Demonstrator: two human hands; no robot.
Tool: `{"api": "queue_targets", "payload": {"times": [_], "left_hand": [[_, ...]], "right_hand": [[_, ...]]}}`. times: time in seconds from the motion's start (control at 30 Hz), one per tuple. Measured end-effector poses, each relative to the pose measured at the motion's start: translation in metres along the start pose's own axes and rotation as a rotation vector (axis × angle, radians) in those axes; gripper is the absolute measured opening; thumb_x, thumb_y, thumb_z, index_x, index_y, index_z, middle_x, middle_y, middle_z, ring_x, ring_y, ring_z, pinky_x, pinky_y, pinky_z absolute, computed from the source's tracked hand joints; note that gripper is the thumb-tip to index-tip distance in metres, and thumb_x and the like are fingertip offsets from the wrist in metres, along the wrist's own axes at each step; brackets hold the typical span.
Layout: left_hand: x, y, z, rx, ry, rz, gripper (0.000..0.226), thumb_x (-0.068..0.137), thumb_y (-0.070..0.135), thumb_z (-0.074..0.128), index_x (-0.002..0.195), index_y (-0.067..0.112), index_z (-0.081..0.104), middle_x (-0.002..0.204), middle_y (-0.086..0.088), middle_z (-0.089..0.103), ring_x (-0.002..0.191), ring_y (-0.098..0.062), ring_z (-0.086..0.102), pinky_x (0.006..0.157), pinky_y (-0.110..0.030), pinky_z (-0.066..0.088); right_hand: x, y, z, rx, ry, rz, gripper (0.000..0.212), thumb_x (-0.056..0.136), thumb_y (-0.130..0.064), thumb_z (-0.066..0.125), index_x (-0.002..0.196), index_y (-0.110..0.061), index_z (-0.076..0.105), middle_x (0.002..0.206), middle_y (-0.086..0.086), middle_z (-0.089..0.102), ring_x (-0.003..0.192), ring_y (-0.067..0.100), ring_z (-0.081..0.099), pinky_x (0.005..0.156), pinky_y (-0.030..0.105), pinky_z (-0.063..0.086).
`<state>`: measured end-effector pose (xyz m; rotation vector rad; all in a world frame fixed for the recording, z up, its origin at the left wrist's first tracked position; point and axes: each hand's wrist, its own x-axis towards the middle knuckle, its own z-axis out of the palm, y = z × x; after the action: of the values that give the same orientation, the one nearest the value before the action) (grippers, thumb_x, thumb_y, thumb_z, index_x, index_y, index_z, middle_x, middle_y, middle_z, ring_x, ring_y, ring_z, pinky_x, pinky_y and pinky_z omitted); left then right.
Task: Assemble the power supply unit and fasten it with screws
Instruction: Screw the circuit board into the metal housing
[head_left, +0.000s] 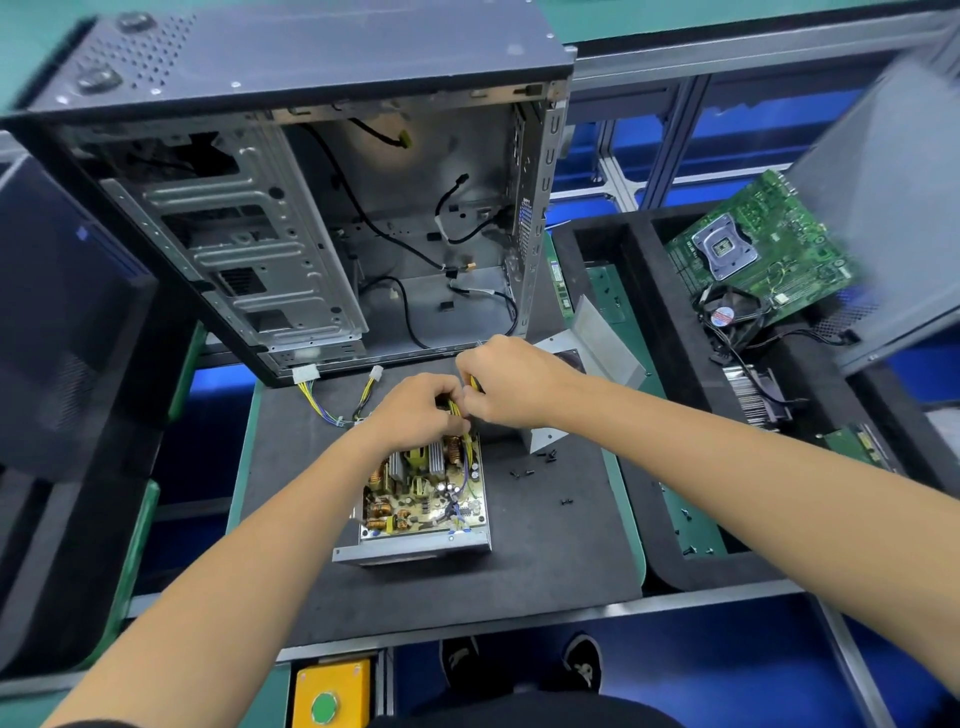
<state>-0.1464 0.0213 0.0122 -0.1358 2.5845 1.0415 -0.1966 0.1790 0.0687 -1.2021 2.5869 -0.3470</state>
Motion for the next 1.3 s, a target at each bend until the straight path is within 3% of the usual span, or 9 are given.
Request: {"api": "queue_targets", "payload": {"times": [0.2,0.4,0.47,0.63,0.77,0.87,1.0,1.1,1.3], "left_hand": [[0.003,-0.004,-0.007,0.010,-0.065,0.051,0.013,0.079,0.013,0.076,0.083,0.020,0.065,0.099,-0.004,0.068,0.098,-0.024,0.060,0.090,-0.038,0.045],[0.003,-0.007,-0.011,0.057,-0.093,0.096,0.020,0.081,0.016,0.076,0.079,0.026,0.060,0.098,-0.003,0.067,0.097,-0.022,0.058,0.088,-0.032,0.042],[0.004,-0.008,-0.011,0.066,-0.094,0.111,0.014,0.080,0.015,0.076,0.083,0.020,0.063,0.097,-0.003,0.067,0.096,-0.022,0.058,0.087,-0.034,0.043],[0.003,-0.009,-0.013,0.070,-0.074,0.144,0.036,0.078,0.014,0.075,0.067,0.038,0.050,0.086,0.005,0.061,0.091,-0.022,0.056,0.085,-0.037,0.045],[0.003,-0.013,-0.011,0.075,-0.079,0.103,0.016,0.080,0.019,0.075,0.088,0.025,0.062,0.098,0.001,0.064,0.095,-0.020,0.056,0.079,-0.033,0.043],[0.004,-0.014,-0.011,0.082,-0.076,0.078,0.022,0.081,0.023,0.075,0.097,0.011,0.066,0.101,-0.006,0.068,0.097,-0.024,0.059,0.086,-0.038,0.047],[0.004,-0.013,-0.010,0.105,-0.077,0.085,0.013,0.081,0.020,0.074,0.090,0.015,0.066,0.095,-0.003,0.069,0.092,-0.023,0.061,0.078,-0.036,0.049],[0.004,-0.014,-0.009,0.110,-0.072,0.088,0.016,0.080,0.019,0.072,0.085,0.023,0.057,0.086,0.005,0.061,0.086,-0.020,0.058,0.065,-0.029,0.043],[0.005,-0.016,-0.007,0.082,-0.047,0.103,0.022,0.081,0.022,0.075,0.099,0.015,0.063,0.100,0.000,0.064,0.096,-0.020,0.058,0.079,-0.032,0.045]], "right_hand": [[0.000,0.001,-0.003,-0.020,-0.060,-0.067,0.013,0.092,-0.024,0.047,0.087,-0.013,0.051,0.068,-0.002,0.041,0.073,0.027,0.053,0.055,0.033,0.033],[0.001,-0.001,-0.003,-0.084,-0.146,-0.207,0.016,0.092,-0.021,0.057,0.088,-0.022,0.041,0.070,-0.006,0.043,0.078,0.023,0.052,0.071,0.037,0.045],[0.002,-0.004,-0.004,-0.107,-0.152,-0.240,0.018,0.092,-0.021,0.060,0.090,-0.021,0.042,0.076,-0.001,0.053,0.081,0.024,0.056,0.069,0.038,0.047],[0.010,-0.012,-0.002,-0.156,-0.159,-0.240,0.024,0.092,-0.021,0.061,0.114,-0.011,0.058,0.092,0.005,0.064,0.084,0.023,0.061,0.063,0.033,0.043],[0.013,-0.019,-0.003,-0.221,-0.113,-0.182,0.023,0.091,-0.027,0.060,0.102,-0.007,0.063,0.081,0.006,0.058,0.068,0.022,0.051,0.052,0.029,0.033],[0.012,-0.024,-0.005,-0.320,-0.072,-0.137,0.022,0.094,-0.029,0.055,0.099,-0.009,0.062,0.080,0.003,0.050,0.068,0.022,0.047,0.055,0.029,0.034],[0.009,-0.031,-0.008,-0.432,-0.079,-0.143,0.025,0.099,-0.030,0.046,0.101,-0.011,0.062,0.095,0.007,0.058,0.068,0.023,0.045,0.057,0.032,0.035],[0.007,-0.034,-0.006,-0.395,-0.152,-0.185,0.025,0.099,-0.028,0.047,0.111,-0.007,0.053,0.117,0.011,0.042,0.066,0.023,0.046,0.060,0.036,0.040],[0.008,-0.030,-0.014,-0.350,-0.177,-0.216,0.025,0.089,-0.020,0.059,0.111,-0.007,0.058,0.106,0.010,0.054,0.070,0.022,0.044,0.060,0.033,0.037]]}}
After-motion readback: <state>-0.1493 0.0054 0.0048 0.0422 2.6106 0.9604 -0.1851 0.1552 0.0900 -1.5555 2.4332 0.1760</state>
